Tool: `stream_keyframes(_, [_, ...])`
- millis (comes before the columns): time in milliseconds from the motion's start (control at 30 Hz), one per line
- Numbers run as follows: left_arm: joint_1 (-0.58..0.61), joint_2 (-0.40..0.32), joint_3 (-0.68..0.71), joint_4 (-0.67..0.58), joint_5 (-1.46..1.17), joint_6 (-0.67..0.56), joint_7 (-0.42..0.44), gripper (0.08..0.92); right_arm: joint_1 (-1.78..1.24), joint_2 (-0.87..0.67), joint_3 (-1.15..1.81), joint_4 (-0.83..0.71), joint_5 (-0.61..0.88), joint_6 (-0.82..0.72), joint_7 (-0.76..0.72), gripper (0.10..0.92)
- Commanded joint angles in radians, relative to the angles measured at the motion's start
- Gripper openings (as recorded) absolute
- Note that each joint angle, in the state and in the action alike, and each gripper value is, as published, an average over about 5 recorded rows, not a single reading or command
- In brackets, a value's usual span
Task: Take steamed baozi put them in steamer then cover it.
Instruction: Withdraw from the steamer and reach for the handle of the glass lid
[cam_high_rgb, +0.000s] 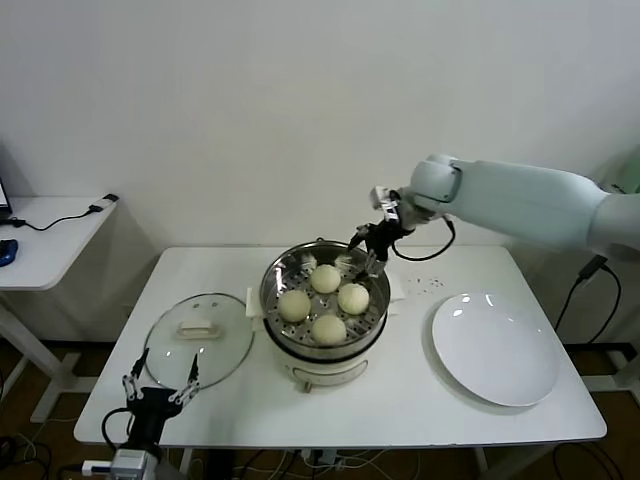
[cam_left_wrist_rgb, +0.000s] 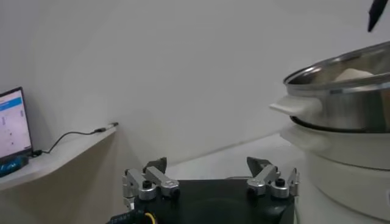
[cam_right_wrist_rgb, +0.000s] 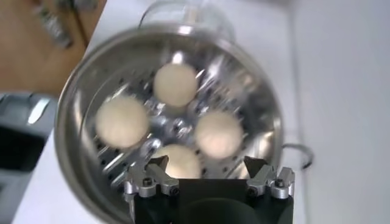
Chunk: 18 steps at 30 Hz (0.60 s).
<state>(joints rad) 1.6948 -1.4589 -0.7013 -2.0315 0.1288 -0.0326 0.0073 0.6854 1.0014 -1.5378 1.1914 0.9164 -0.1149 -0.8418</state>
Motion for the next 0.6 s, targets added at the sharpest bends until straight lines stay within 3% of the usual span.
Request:
stream_keyframes(33, [-0.008,-0.014,-0.004,-0.013,0.011,0.0,0.007,0.823,-0.21,-0.348,0.293,0.191,0.094,0.254,0.335,0.823])
stream_keyframes(267, [-0.02,-0.024,-0.007,-0.027,0.05,-0.005,0.019,0.823,-0.713,-0.443,0.835,0.268,0.024,0.314,0.536,0.823])
stream_keyframes(600, [-0.031,-0.041,-0.024,-0.05,0.192,0.006,0.037,0.823,-1.248,-0.397,1.408,0.346,-0.13,0.326,0.614,0.823])
